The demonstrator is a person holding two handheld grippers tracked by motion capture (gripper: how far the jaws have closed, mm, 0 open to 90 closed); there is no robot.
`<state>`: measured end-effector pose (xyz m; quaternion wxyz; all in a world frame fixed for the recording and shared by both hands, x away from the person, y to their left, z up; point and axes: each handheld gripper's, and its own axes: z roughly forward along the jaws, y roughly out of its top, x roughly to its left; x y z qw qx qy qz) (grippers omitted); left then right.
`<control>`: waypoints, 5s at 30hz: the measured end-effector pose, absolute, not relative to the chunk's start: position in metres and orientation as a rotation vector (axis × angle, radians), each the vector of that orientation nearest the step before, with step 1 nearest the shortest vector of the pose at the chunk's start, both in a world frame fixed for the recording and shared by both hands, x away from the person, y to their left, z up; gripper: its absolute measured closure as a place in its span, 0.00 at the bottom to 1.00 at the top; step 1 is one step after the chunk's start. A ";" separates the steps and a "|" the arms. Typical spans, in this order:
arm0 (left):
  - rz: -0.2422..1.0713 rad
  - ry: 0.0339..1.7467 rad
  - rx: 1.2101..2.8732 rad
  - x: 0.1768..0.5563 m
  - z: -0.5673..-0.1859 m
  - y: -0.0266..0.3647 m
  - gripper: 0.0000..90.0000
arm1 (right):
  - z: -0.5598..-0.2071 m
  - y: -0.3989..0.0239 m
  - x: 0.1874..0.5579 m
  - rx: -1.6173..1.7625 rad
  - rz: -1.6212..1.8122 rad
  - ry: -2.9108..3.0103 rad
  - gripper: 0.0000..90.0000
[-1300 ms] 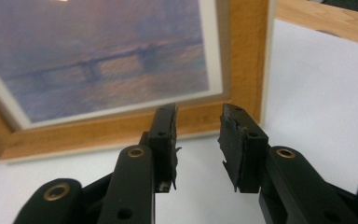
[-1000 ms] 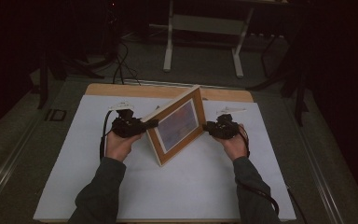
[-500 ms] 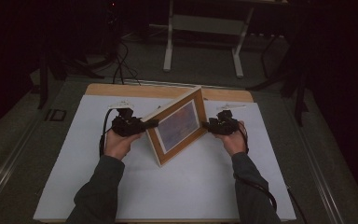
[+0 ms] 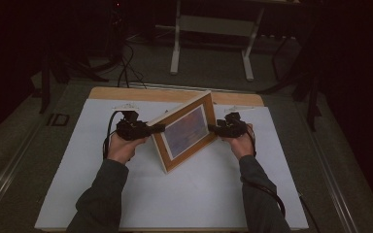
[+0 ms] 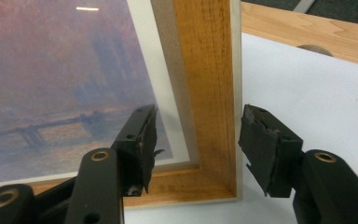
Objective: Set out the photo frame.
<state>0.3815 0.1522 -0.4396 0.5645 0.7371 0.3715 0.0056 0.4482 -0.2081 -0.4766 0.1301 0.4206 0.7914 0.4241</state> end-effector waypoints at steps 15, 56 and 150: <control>-0.037 0.822 1.744 0.391 -0.442 0.156 0.83 | -0.481 -0.203 0.458 1.197 1.250 2.355 0.33; -0.097 0.731 1.766 0.405 -0.443 0.157 0.83 | -0.496 -0.213 0.455 1.176 1.343 2.456 0.22; 0.171 0.899 1.720 0.399 -0.443 0.164 0.74 | -0.501 -0.245 0.383 1.307 1.300 2.246 0.69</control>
